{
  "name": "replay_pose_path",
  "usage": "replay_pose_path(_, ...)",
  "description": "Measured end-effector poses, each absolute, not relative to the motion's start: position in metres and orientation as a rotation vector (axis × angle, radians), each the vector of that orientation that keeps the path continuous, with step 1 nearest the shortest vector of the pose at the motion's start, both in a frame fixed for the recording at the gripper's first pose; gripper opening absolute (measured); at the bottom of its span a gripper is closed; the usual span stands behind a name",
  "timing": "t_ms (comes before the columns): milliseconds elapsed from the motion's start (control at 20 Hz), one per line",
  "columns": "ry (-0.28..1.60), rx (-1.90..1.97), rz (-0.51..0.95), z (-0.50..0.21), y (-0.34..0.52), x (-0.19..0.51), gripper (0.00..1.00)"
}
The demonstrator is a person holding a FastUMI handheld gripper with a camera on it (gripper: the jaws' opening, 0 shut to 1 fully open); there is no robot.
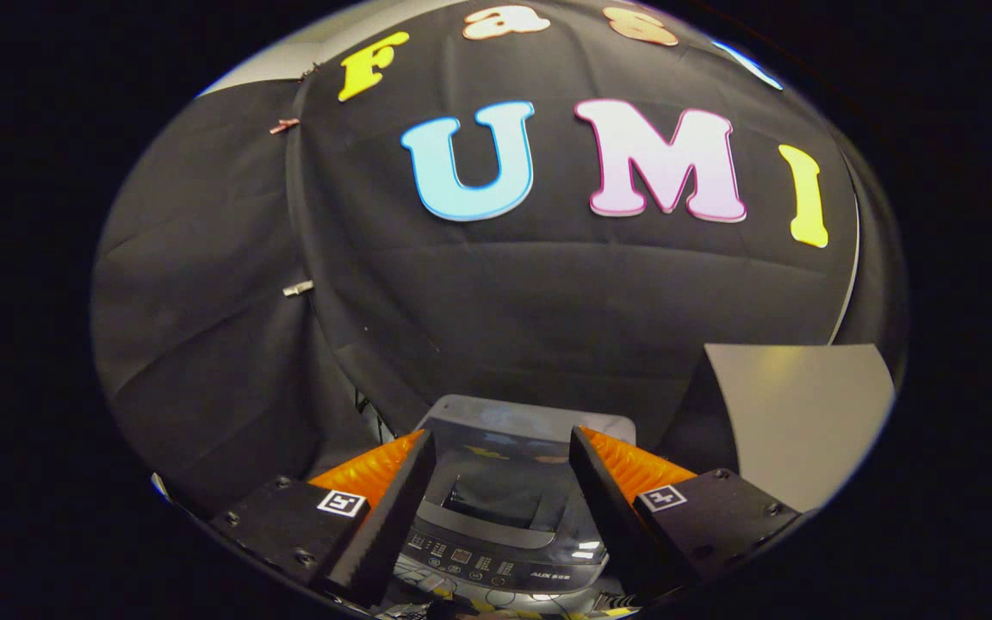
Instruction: Put the clothes into the washing machine and then close the washing machine lid.
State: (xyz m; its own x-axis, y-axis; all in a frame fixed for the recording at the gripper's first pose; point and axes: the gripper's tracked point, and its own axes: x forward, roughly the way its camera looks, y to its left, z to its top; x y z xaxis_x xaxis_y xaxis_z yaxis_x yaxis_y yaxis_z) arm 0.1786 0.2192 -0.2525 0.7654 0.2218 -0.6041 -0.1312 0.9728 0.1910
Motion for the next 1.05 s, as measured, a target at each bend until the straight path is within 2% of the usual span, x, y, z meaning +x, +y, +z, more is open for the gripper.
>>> replay_pose_path(700, 0.299, 0.054, 0.167, -0.098, 0.123, 0.100, 0.98)
replay_pose_path(1050, 0.169, 0.037, 0.126, -0.050, 0.068, 0.057, 0.98)
